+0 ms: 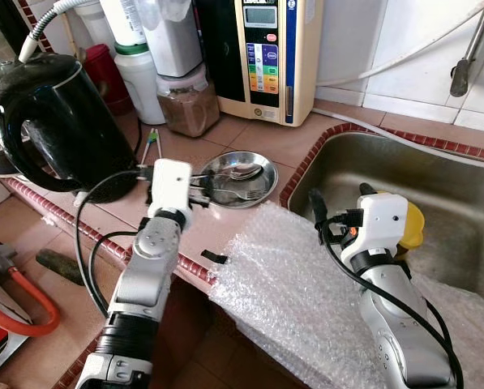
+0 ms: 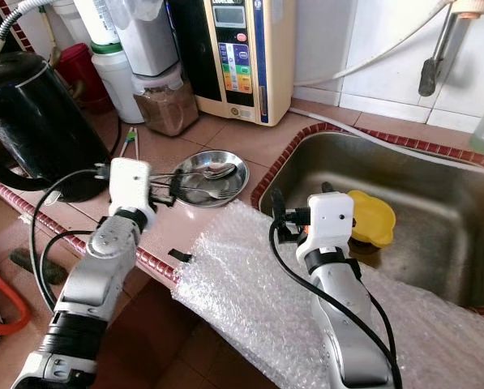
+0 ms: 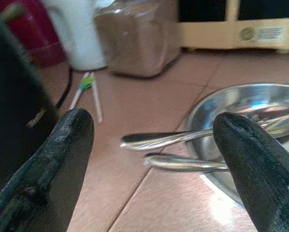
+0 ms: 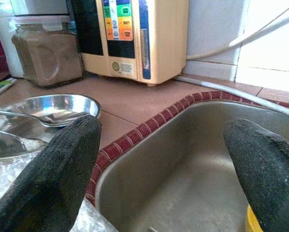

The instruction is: Kitchen organization

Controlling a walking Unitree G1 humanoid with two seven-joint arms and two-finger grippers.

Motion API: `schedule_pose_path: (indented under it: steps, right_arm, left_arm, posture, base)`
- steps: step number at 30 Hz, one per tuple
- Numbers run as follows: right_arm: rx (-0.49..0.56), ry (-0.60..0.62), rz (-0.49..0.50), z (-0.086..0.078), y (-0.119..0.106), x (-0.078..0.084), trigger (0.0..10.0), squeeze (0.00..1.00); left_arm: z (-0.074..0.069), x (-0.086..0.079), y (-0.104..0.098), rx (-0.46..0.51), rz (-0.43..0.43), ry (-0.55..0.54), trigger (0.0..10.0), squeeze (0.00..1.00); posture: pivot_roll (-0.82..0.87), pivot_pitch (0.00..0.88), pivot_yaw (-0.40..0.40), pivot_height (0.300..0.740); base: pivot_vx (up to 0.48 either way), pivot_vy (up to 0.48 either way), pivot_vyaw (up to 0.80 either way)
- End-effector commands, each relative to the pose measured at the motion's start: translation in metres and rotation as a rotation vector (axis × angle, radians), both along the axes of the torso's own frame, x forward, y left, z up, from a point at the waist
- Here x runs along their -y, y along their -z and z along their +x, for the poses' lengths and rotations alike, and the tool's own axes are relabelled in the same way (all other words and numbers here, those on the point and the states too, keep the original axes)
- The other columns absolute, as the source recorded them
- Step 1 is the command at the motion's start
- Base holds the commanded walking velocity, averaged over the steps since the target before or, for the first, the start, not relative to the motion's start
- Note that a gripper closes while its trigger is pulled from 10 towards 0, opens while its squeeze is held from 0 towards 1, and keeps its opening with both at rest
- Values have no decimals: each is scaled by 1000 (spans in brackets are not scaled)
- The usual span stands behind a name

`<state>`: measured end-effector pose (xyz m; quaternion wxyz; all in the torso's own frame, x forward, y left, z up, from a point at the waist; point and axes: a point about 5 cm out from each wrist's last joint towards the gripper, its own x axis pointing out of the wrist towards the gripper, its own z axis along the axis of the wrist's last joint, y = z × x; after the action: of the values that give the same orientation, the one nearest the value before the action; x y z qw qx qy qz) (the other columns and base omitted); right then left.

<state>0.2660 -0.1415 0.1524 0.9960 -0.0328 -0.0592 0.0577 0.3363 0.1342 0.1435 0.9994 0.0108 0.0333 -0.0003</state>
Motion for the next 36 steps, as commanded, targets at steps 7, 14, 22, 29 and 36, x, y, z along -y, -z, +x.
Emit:
schedule_pose_path:
  steps: [7,14,22,29,36]
  right_arm:
    - [17,-91,17,-4,-7,-13,10000,0]
    - [14,-336,63,-18,-14,-35,10000,0]
    - [-8,-370,32,-24,-10,-39,10000,0]
    - [-22,-380,15,-28,-9,-41,10000,0]
    - [-24,-379,7,-26,-9,-39,10000,0]
  left_arm:
    - [4,-8,14,-122,-191,-62,10000,0]
    - [16,3,10,-161,-327,-23,10000,0]
    - [23,9,11,-211,-471,13,10000,0]
    - [28,10,11,-223,-531,2,4157,0]
    - [35,5,9,-222,-612,5,0,0]
  posture:
    - [-216,51,176,740]
    - [-238,51,185,740]
    - [-255,58,184,740]
    - [-270,64,179,740]
    - [-273,59,180,740]
  base:
    - [0,0,0]
    - [0,0,0]
    - [0,0,0]
    - [0,0,0]
    - [0,0,0]
